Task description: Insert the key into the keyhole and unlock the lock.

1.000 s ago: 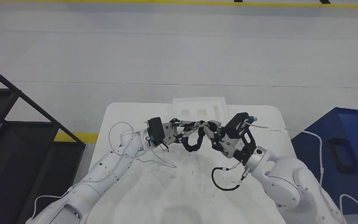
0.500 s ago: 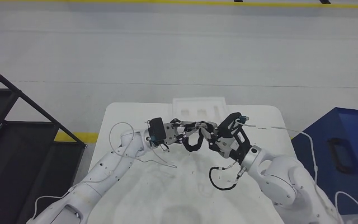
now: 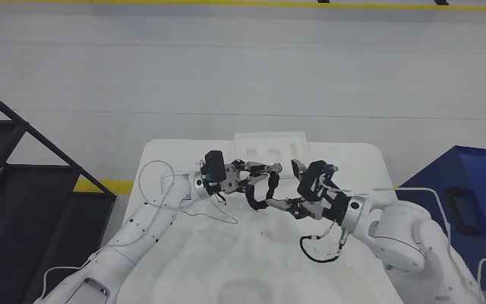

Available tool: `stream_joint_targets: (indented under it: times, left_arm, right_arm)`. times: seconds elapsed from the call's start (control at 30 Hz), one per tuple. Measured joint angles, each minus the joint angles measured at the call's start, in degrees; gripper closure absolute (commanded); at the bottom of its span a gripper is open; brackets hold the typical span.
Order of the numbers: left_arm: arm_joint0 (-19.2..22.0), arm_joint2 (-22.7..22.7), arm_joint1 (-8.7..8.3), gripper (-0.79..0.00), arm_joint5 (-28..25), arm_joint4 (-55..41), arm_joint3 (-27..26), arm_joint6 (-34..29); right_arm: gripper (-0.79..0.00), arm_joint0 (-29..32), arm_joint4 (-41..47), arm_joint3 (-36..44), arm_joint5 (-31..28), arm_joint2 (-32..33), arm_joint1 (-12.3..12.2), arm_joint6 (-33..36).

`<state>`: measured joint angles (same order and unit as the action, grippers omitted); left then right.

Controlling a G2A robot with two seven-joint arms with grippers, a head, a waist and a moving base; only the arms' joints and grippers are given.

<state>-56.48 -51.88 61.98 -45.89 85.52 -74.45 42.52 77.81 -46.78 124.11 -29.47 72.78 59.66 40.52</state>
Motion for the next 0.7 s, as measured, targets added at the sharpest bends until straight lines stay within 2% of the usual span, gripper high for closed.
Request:
stream_joint_targets:
  times: [0.17, 0.37, 0.5, 0.7]
  left_arm:
    - [0.86, -2.43, -1.42, 0.0, -11.12, -0.5, -3.09, -9.75]
    - [2.46, -0.09, -4.01, 0.0, -12.1, -3.99, -7.05, -19.59]
    - [5.69, 3.45, -6.38, 0.0, -12.11, -10.17, -8.96, -27.45]
    - [10.41, 7.88, -9.36, 0.0, -12.11, -22.62, -11.42, -37.13]
  right_arm:
    - [-0.785, -1.3, -0.79, -2.16, -9.99, 2.97, -0.9, 1.65]
    - [-0.785, -2.84, 2.42, -5.0, -19.71, 2.6, -1.81, 5.55]
    - [-0.785, -3.9, 3.22, -5.57, -19.01, 2.19, -2.14, 7.16]
    - [-0.785, -4.33, 0.97, -4.94, -18.52, 2.63, -2.23, 5.31]
